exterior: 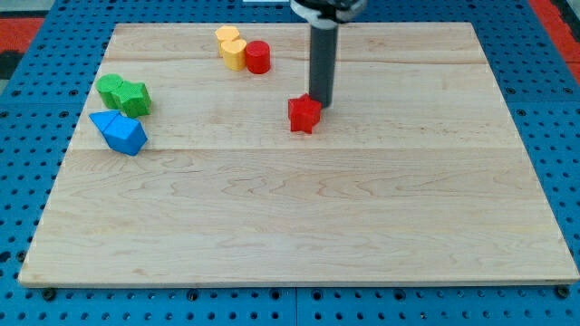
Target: Push the red star towards the bottom center
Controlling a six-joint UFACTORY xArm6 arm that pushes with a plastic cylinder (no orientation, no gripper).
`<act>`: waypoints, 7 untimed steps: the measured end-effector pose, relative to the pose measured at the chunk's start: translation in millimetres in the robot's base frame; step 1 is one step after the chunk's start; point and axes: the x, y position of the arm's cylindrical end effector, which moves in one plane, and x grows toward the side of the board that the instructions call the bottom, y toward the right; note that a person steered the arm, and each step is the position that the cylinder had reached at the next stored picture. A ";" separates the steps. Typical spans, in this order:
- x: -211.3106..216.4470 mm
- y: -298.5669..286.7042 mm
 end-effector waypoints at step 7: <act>38.0 -62.5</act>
